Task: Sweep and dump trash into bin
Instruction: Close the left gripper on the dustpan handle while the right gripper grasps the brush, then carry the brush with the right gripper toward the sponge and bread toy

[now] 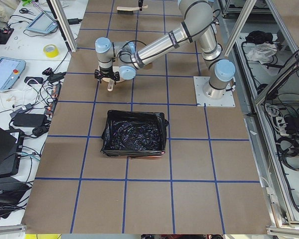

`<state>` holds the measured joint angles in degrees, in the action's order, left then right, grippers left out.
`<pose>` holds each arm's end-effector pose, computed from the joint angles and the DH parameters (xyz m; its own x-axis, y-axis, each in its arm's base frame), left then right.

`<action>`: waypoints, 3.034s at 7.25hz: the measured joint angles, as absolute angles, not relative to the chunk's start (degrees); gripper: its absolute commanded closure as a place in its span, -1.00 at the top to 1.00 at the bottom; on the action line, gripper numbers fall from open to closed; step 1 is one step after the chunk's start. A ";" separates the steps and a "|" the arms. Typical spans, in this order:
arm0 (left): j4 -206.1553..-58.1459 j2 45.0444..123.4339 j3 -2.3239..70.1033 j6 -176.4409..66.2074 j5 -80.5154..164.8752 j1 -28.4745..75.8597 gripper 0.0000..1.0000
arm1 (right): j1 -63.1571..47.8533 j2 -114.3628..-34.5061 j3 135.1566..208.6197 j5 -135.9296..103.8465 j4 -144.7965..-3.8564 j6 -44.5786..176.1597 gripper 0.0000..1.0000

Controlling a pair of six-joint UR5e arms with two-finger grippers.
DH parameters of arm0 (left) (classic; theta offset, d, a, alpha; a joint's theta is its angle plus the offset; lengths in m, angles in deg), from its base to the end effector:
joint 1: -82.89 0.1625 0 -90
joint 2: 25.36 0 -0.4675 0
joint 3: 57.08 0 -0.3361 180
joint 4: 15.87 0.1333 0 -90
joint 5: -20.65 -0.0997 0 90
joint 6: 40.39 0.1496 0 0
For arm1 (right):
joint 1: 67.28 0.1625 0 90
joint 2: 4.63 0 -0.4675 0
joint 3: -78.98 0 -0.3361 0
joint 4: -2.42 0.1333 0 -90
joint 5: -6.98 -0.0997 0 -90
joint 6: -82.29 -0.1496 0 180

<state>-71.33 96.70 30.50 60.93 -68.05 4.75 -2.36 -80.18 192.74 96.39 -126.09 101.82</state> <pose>0.0003 -0.6666 0.2520 -0.0087 0.9961 -0.0882 1.0000 0.0082 -0.0054 -0.0819 -0.4930 0.2582 -0.9953 0.0967 -0.0080 0.0967 0.9953 -0.0084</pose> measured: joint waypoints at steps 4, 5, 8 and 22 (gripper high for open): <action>-71.57 96.59 32.23 59.86 -67.97 4.75 0.29 | -2.50 -81.16 191.57 97.06 -125.08 103.18 -1.00; -71.53 96.46 32.52 59.93 -68.04 4.75 -0.10 | -2.13 -82.59 190.00 97.14 -121.66 103.56 -1.00; -71.45 96.02 32.60 60.18 -68.02 4.75 -0.63 | 4.81 -86.33 186.07 93.55 -111.69 101.88 -1.00; -71.33 95.97 32.65 59.96 -68.06 4.70 -0.64 | 40.39 -66.16 172.54 88.67 -121.97 64.36 -1.00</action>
<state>-71.33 95.97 32.65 59.96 -68.06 4.70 40.39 -66.16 172.54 88.67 -121.97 64.36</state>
